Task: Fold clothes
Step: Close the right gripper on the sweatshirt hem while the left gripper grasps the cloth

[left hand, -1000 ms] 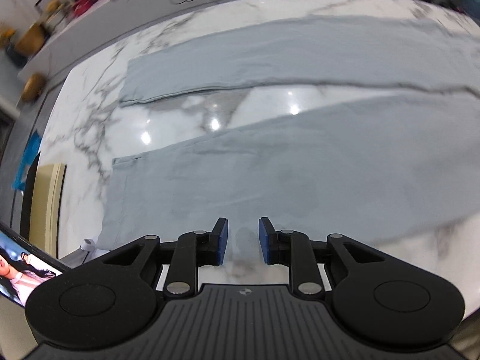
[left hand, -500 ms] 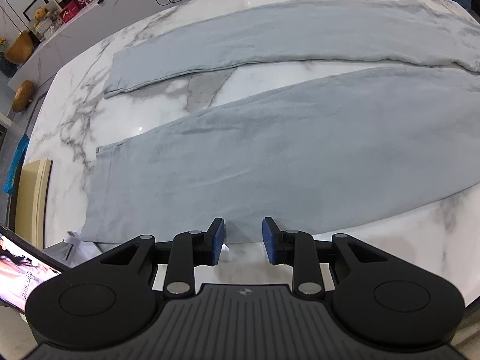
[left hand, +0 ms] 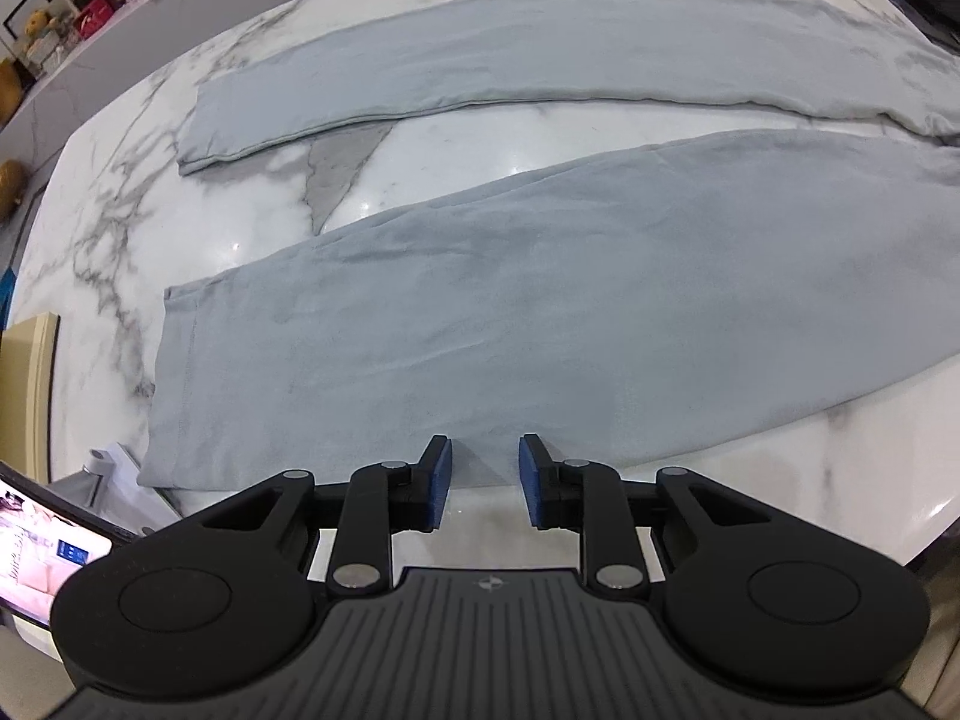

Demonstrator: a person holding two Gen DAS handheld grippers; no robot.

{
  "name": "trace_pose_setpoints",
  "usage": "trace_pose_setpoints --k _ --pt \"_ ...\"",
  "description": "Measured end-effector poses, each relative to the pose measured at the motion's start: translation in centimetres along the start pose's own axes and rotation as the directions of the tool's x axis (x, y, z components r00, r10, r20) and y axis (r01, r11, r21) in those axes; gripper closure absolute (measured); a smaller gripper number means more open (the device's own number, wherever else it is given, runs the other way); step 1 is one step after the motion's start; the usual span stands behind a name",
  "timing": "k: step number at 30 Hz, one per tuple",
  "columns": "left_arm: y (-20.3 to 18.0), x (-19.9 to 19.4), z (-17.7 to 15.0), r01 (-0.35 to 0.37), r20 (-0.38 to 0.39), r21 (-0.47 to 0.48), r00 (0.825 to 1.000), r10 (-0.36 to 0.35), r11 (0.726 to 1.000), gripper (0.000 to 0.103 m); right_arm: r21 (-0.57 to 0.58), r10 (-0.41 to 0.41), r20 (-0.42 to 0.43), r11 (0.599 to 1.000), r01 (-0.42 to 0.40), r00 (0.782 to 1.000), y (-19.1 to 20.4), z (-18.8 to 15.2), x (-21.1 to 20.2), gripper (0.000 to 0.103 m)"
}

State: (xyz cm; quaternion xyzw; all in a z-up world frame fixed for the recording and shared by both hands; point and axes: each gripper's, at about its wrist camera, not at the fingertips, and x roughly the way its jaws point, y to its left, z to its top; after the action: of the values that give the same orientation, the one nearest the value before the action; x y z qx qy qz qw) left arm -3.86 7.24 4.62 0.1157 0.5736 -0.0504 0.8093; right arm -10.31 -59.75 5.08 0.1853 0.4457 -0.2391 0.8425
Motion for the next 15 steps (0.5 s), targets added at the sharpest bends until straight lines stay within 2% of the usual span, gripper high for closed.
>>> trace_pose_setpoints --k 3,6,8,10,13,15 --pt "-0.3 -1.6 -0.5 -0.016 0.060 0.078 0.998 0.011 0.997 0.076 -0.127 0.056 0.042 0.991 -0.050 0.998 0.8 -0.1 -1.8 0.091" --pt "-1.0 -2.9 -1.6 -0.072 0.124 0.212 0.991 0.046 0.975 0.070 -0.385 0.148 0.076 0.917 -0.108 0.986 2.8 -0.7 -4.3 0.077" --pt "-1.7 -3.1 -2.8 -0.117 0.168 0.320 0.984 0.066 0.940 0.070 -0.568 0.185 0.092 0.817 -0.101 0.978 4.4 -1.8 -5.6 0.074" --pt "-2.5 -2.9 -4.0 -0.159 0.201 0.432 0.977 0.077 0.888 0.070 -0.700 0.251 0.072 0.702 -0.130 0.965 5.5 -3.0 -6.4 0.071" --pt "-2.9 -1.8 -5.4 -0.209 0.237 0.556 0.968 0.088 0.804 0.070 -0.788 0.305 0.018 0.590 -0.174 0.952 6.5 -4.1 -6.9 0.070" --pt "-2.9 -1.2 -6.0 -0.229 0.258 0.611 0.963 0.084 0.758 0.070 -0.844 0.302 -0.027 0.504 -0.184 0.953 7.6 -5.2 -7.1 0.070"
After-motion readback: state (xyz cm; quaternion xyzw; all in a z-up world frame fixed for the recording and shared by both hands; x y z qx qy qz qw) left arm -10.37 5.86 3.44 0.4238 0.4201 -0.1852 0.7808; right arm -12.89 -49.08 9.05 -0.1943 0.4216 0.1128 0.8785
